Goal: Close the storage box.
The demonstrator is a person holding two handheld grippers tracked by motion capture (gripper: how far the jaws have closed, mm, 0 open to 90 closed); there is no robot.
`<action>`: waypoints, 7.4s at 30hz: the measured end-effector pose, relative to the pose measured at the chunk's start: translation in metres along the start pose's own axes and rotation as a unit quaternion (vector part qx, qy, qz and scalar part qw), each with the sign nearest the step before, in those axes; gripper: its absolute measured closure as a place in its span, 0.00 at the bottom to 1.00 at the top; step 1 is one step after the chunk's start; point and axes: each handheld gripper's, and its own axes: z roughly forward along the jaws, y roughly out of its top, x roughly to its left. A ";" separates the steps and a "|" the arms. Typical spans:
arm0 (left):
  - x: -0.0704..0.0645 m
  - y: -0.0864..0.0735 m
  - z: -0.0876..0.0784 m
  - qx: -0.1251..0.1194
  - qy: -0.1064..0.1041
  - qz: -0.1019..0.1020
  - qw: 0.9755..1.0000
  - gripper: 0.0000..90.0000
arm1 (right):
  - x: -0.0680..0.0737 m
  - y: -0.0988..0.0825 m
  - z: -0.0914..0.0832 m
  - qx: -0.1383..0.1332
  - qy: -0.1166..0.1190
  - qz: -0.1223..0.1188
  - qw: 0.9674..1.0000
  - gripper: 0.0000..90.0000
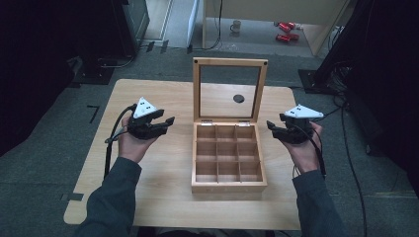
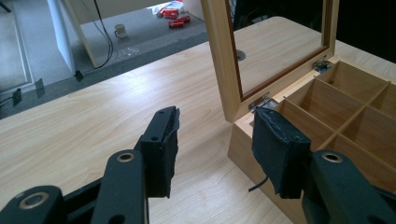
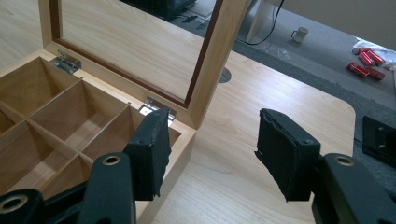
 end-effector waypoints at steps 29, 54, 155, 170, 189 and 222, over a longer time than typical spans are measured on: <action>0.003 0.035 0.041 0.016 -0.001 -0.008 1.000 0.56 | -0.012 0.025 0.030 0.000 0.006 0.010 1.000 0.51; 0.001 0.055 0.092 0.049 -0.010 -0.028 0.998 0.55 | -0.029 0.057 0.071 -0.015 0.044 0.060 0.997 0.46; -0.054 0.027 0.017 -0.026 -0.040 0.032 0.998 0.78 | 0.028 0.021 0.011 -0.056 0.032 0.009 0.998 0.51; -0.060 0.023 0.010 -0.032 -0.048 0.037 0.998 0.80 | 0.016 0.001 -0.014 -0.058 0.039 0.022 0.997 0.62; -0.069 0.011 0.001 -0.039 -0.047 0.028 0.998 0.82 | 0.025 -0.004 -0.029 -0.057 0.043 0.001 0.997 0.84; -0.086 -0.011 -0.009 -0.042 -0.042 0.032 0.998 0.81 | 0.037 -0.025 -0.048 -0.056 0.047 -0.009 0.997 0.85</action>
